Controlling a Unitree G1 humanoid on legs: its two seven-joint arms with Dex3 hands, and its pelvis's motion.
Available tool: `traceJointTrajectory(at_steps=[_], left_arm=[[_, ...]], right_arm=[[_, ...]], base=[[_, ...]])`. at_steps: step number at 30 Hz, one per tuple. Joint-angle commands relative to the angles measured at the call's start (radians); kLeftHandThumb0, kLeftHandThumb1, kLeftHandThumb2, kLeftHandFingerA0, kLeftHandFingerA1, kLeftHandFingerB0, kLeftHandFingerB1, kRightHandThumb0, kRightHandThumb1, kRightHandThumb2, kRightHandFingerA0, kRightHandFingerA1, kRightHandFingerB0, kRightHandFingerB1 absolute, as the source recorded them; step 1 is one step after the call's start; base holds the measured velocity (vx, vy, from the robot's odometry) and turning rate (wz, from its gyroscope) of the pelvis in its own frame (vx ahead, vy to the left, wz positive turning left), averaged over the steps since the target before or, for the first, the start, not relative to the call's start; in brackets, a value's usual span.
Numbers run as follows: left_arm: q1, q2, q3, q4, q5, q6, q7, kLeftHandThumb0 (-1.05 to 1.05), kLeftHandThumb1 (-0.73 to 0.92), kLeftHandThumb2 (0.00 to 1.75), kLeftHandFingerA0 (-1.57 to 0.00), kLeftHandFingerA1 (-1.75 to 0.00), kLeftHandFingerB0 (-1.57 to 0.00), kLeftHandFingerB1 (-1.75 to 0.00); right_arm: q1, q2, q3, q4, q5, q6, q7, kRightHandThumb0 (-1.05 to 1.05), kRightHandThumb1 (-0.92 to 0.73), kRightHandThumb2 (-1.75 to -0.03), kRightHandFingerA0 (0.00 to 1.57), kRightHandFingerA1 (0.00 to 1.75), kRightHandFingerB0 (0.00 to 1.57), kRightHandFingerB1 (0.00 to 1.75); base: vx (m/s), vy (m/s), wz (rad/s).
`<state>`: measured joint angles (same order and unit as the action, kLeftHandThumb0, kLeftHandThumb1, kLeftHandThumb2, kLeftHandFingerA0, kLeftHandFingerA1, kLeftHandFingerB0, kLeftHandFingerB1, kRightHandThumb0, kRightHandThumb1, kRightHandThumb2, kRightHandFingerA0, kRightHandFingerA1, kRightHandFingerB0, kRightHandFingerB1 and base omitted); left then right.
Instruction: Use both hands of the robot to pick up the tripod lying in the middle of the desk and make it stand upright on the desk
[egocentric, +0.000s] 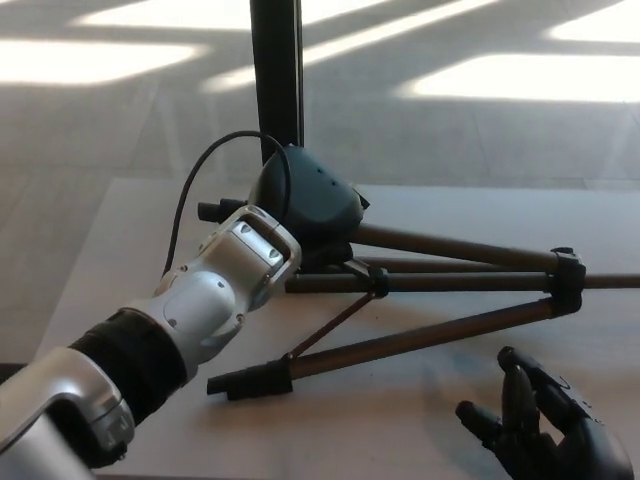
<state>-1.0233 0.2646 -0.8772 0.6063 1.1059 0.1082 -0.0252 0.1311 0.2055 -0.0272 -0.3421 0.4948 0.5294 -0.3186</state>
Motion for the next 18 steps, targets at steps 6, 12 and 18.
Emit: traceJointTrajectory(at_steps=[6, 12, 18], left_arm=[[-0.182, 0.011, 0.024, 0.004, 0.049, -0.048, -0.023, -0.41, 0.68, 0.70, -0.94, -1.69, -0.80, -1.41], [-0.144, -0.017, 0.073, -0.026, -0.015, -0.047, -0.024, -0.43, 0.55, 1.02, -1.20, -1.33, -0.92, -1.10], [-0.118, -0.027, 0.091, -0.069, -0.012, -0.045, -0.017, -0.38, 0.72, 0.72, -0.97, -1.70, -0.84, -1.35]], right_arm=[[-0.302, 0.165, -0.174, 0.275, 0.201, 0.022, -0.117, -0.81, -0.55, -0.95, 0.00, 0.35, 0.06, 0.43], [-0.500, 0.172, -0.279, 0.511, 0.263, -0.009, -0.165, -0.83, -0.55, -0.93, 0.00, 0.32, 0.00, 0.28], [-0.617, 0.178, -0.337, 0.705, 0.270, -0.006, -0.163, -0.87, -0.50, -0.86, 0.00, 0.30, 0.06, 0.29]], base=[[0.00, 0.000, 0.00], [0.00, 0.000, 0.00], [0.00, 0.000, 0.01]])
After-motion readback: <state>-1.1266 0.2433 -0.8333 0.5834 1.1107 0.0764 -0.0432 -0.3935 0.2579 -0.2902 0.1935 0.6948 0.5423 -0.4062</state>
